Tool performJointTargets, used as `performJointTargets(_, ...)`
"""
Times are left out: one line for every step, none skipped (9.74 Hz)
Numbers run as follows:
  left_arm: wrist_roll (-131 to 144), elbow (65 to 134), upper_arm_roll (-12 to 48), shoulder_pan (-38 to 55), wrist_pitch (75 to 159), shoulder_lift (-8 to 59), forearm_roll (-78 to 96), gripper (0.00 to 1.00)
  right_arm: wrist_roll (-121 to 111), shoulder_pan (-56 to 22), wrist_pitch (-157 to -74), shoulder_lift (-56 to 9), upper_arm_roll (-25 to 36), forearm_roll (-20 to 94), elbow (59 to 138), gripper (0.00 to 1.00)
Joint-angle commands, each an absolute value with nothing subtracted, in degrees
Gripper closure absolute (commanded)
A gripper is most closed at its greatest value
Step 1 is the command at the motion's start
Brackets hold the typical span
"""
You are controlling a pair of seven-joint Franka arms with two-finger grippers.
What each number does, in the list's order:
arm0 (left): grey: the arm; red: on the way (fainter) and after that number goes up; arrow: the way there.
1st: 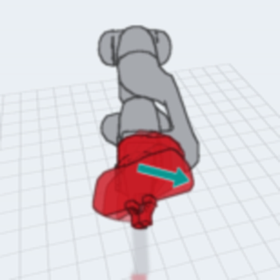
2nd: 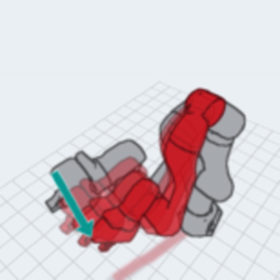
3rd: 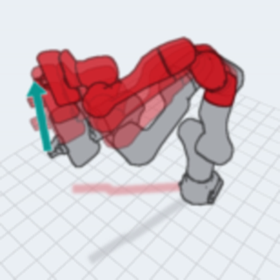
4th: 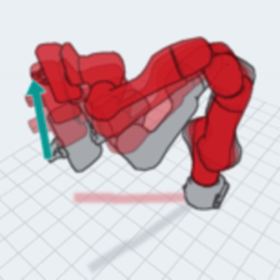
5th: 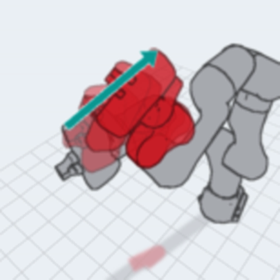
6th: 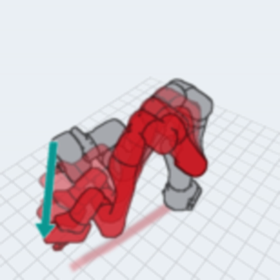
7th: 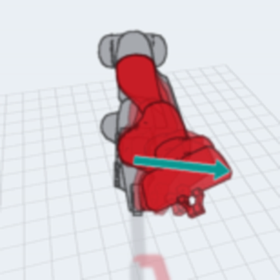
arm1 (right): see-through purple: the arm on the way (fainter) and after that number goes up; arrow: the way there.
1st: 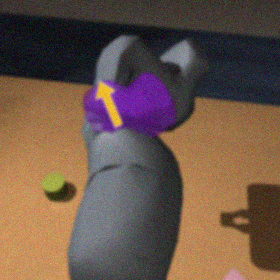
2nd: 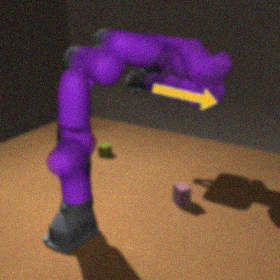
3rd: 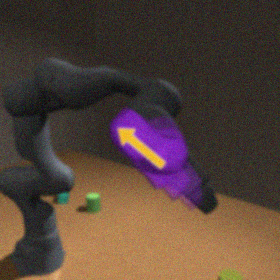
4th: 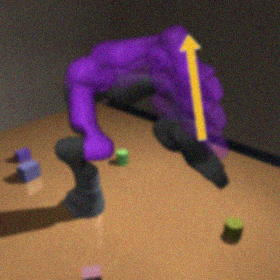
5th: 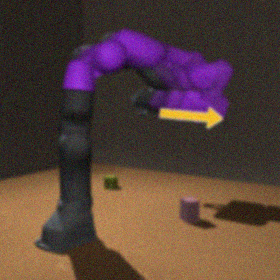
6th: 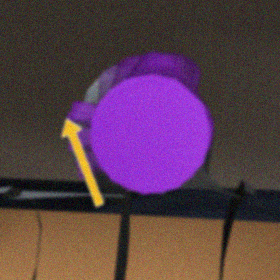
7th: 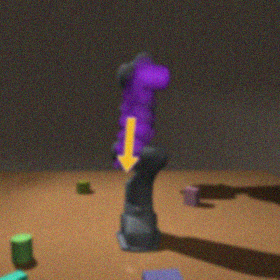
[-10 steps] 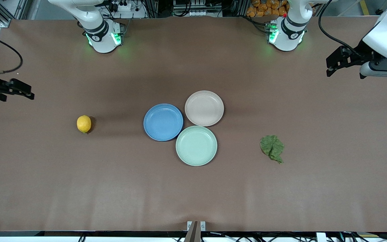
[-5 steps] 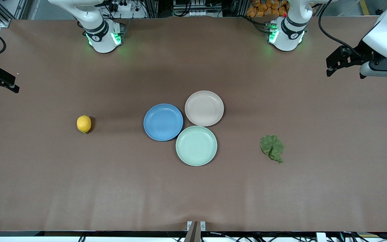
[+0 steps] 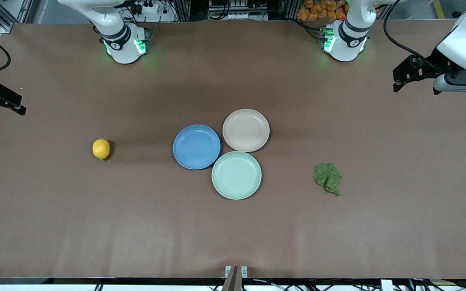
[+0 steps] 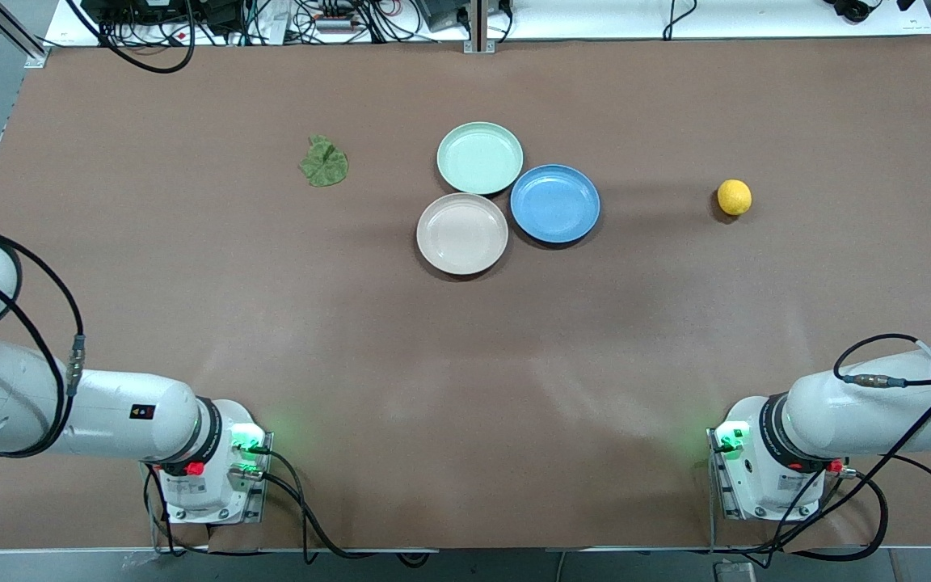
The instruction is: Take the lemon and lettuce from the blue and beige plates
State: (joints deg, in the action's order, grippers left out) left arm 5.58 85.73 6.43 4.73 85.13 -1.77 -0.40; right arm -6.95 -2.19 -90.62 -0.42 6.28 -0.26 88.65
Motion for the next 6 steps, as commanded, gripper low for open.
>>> performJointTargets(5.63, 84.99, 6.42, 4.57, 83.85, -2.02, 0.09, 0.00, -5.71, -2.81, -89.12, -1.32, 5.89, -1.67, 86.66, 0.00)
performJointTargets(5.63, 84.99, 6.33, 4.57, 83.85, -2.02, 0.09, 0.00, -5.71, -2.90, -89.12, -1.32, 5.89, -2.28, 86.66, 0.00)
performJointTargets(5.63, 84.99, 6.42, 4.57, 83.85, -2.02, 0.09, 0.00, -5.63, -3.25, -89.12, -1.41, 5.89, -2.72, 86.66, 0.00)
performJointTargets(5.63, 84.99, 6.42, 4.57, 83.85, -2.02, 0.09, 0.00, -5.71, -3.43, -89.12, -1.49, 5.89, -2.81, 86.66, 0.00)
performJointTargets(5.63, 84.99, 6.33, 4.57, 83.85, -2.02, 0.09, 0.00, -5.71, -3.43, -89.21, -1.76, 5.98, -2.81, 86.66, 0.00)
performJointTargets(5.63, 84.99, 6.33, 4.57, 83.85, -2.02, 0.09, 0.00, -5.71, -3.51, -89.30, -2.11, 5.89, -2.73, 86.57, 0.00)
